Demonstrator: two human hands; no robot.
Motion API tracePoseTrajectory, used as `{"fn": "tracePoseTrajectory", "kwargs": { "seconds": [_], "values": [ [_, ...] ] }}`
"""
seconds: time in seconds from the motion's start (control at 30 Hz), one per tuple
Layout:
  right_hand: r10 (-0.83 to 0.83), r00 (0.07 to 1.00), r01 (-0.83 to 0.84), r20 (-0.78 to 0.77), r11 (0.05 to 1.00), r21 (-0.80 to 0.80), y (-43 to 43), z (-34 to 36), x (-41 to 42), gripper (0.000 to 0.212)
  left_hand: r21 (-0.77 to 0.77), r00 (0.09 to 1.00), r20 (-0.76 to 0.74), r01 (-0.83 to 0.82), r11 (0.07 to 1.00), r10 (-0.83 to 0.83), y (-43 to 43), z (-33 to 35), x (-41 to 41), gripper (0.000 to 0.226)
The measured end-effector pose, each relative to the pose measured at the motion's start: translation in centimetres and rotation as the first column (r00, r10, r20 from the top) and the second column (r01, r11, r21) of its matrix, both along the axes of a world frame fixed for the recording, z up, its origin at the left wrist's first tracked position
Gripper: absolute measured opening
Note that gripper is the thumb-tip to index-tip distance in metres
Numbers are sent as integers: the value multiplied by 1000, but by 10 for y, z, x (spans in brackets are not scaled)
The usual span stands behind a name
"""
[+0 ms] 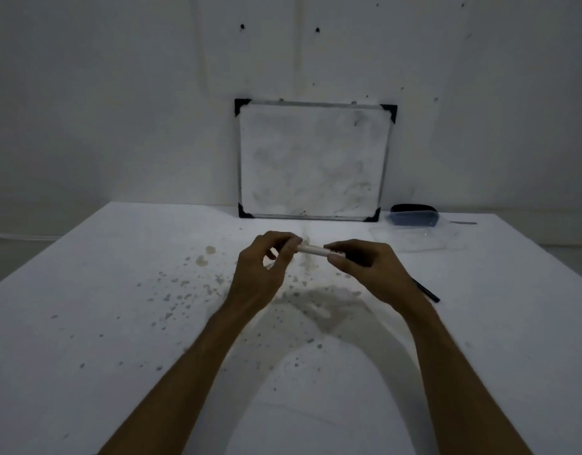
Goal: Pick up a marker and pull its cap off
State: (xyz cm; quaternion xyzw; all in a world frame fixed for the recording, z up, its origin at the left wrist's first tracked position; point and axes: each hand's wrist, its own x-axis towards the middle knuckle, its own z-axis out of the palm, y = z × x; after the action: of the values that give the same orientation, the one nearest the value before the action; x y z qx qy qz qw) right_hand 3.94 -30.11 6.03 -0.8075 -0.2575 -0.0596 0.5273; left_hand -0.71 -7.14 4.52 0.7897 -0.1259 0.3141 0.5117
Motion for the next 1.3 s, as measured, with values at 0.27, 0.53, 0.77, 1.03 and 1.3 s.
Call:
{"fn": "tracePoseTrajectory", "kwargs": {
  "seconds": [0.27,0.53,0.77,1.03,1.3],
  "values": [
    [124,911,158,-394,777,609,13,-27,-2,28,-198,929,-247,230,953,-276,-44,-27,24,8],
    [-165,880,352,-445,857,377,37,-41,0,40,149,976,-162,173,974,-148,-35,-51,26,22],
    [2,850,273,-527,854,443,36,-43,0,39,290,985,-152,119,950,-77,-33,-52,30,18],
    [-88,966,196,-242,861,470,50,-50,0,36,-194,881,-376,228,954,-287,-37,-50,32,44],
    [-163,882,375,-443,811,449,55,-54,-3,40,74,923,-337,220,973,-183,-34,-57,30,39]
  ]
}}
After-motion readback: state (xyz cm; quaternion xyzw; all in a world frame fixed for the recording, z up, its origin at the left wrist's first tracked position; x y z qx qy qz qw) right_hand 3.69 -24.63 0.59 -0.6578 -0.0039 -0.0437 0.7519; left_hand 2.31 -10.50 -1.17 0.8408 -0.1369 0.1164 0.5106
